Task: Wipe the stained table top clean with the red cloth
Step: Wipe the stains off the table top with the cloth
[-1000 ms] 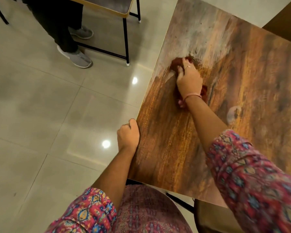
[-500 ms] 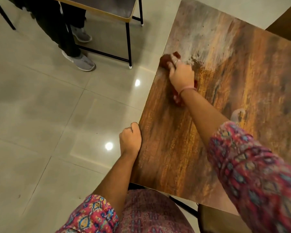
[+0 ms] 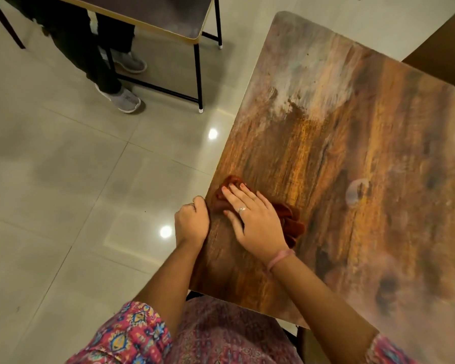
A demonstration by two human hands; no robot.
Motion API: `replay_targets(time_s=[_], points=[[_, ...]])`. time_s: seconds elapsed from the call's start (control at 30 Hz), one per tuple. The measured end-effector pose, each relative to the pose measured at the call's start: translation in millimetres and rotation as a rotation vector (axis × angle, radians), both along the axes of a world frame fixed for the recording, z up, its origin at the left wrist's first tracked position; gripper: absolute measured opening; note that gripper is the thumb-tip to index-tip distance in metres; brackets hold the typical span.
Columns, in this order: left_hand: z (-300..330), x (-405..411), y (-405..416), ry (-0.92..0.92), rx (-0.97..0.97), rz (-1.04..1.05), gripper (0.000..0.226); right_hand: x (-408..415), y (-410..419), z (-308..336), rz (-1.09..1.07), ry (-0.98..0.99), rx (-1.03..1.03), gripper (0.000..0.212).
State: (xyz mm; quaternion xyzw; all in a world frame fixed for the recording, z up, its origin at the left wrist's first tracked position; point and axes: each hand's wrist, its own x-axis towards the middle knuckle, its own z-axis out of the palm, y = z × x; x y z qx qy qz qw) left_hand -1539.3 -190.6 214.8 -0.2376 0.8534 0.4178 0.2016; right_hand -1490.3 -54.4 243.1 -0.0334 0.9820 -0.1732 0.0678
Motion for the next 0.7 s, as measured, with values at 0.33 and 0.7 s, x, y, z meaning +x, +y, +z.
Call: replay_targets(time_s=[0.33,0.7], points=[[6,0,3,0.025,-0.028,0.022,0.055,-105,81,-2,-0.046,-0.014,0.0,0.049],[0,3,4,0.028,-0.157,0.026,0.056,-233,117,0,-0.382,0.019,-0.021,0.051]])
